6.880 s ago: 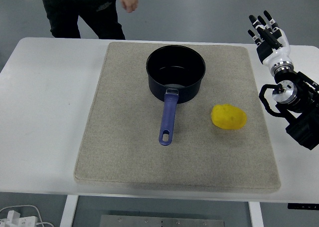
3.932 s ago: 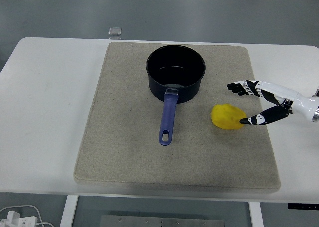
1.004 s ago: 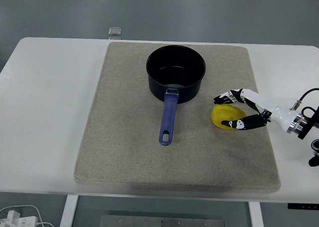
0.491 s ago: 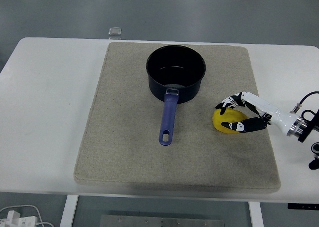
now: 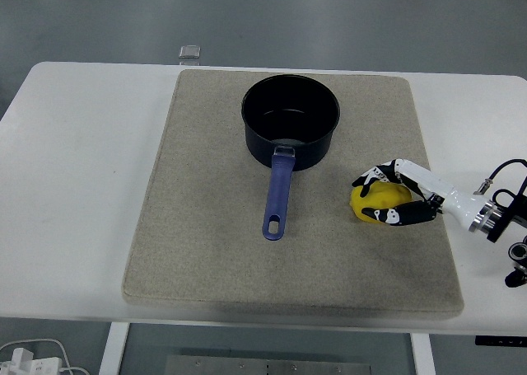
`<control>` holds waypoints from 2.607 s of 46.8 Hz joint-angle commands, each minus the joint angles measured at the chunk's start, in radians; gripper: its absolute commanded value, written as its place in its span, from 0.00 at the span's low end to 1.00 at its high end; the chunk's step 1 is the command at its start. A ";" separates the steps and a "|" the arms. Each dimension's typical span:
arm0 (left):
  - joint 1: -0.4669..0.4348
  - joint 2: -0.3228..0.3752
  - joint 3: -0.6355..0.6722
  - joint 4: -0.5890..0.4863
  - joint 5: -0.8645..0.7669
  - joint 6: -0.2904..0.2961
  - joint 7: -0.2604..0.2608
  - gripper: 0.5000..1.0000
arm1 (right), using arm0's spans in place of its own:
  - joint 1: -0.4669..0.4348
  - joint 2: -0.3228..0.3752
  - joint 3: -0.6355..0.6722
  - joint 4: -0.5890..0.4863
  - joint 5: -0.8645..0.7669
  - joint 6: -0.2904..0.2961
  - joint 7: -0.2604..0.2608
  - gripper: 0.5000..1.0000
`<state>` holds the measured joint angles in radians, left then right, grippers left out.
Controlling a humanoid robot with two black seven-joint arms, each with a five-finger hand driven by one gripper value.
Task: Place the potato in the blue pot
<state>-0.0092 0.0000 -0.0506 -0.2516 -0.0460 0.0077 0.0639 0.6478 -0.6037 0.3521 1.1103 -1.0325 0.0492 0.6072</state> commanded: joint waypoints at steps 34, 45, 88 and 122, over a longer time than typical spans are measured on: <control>0.000 0.000 0.000 0.000 0.000 0.000 0.001 0.99 | 0.055 0.013 0.025 0.000 0.020 -0.017 -0.004 0.00; 0.000 0.000 0.000 0.000 0.000 0.000 -0.001 0.99 | 0.196 0.004 0.004 -0.001 0.100 -0.005 -0.030 0.00; 0.002 0.000 -0.003 0.002 -0.002 0.002 -0.001 0.99 | 0.483 0.498 -0.196 -0.483 0.197 -0.009 -0.055 0.00; 0.003 0.000 -0.003 0.003 -0.002 0.002 -0.001 0.98 | 0.454 0.588 -0.180 -0.595 0.207 -0.058 -0.049 0.86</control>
<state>-0.0060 0.0000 -0.0537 -0.2486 -0.0476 0.0090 0.0634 1.1033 -0.0127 0.1708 0.5151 -0.8253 -0.0098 0.5586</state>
